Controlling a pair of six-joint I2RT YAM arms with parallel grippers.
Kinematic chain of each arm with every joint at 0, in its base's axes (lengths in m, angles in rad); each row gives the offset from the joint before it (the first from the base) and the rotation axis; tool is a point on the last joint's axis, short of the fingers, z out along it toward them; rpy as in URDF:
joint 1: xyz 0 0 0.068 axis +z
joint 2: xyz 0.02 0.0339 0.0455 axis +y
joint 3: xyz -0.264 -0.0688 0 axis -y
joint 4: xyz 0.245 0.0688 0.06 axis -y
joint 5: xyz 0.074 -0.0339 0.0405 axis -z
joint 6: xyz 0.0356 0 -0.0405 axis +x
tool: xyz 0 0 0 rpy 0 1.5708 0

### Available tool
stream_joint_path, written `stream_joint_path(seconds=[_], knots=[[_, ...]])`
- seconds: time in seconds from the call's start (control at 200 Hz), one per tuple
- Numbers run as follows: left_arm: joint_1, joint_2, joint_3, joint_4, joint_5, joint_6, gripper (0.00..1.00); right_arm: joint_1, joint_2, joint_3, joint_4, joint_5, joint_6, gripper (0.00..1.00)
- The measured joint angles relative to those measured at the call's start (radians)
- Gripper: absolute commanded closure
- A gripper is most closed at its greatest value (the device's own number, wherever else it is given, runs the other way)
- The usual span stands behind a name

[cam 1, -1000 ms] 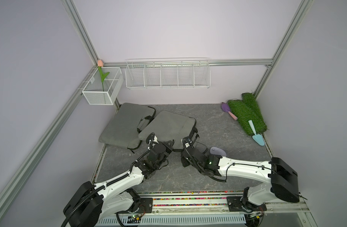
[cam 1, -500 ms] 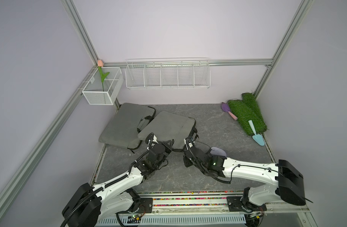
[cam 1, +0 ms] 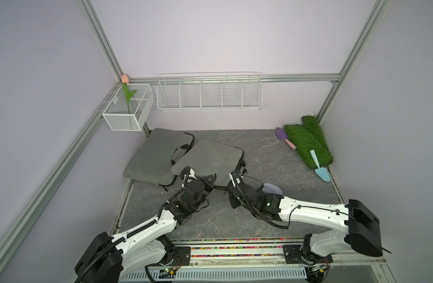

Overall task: Put the mouse into the laptop bag
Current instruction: Unzip the zipper on the zippered laptop bag.

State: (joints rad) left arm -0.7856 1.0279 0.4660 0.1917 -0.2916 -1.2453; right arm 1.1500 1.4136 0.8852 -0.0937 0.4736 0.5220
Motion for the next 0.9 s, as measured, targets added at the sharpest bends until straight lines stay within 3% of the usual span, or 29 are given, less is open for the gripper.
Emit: stream_joint_path(seconds=[0.18, 0.65, 0.715, 0.9], knots=[[0.0, -0.011, 0.0, -0.021, 0.002, -0.003, 1.0, 0.0, 0.003, -0.036, 0.021, -0.03, -0.029, 0.57], [0.0, -0.034, 0.0, -0.054, 0.004, -0.004, 1.0, 0.016, 0.069, 0.002, 0.095, -0.066, -0.082, 0.53], [0.0, -0.043, 0.0, -0.057, 0.004, -0.004, 1.0, 0.016, 0.082, 0.018, 0.101, -0.066, -0.084, 0.57], [0.0, -0.057, 0.0, -0.064, 0.004, -0.004, 1.0, 0.016, 0.112, 0.042, 0.1, -0.06, -0.087, 0.79]])
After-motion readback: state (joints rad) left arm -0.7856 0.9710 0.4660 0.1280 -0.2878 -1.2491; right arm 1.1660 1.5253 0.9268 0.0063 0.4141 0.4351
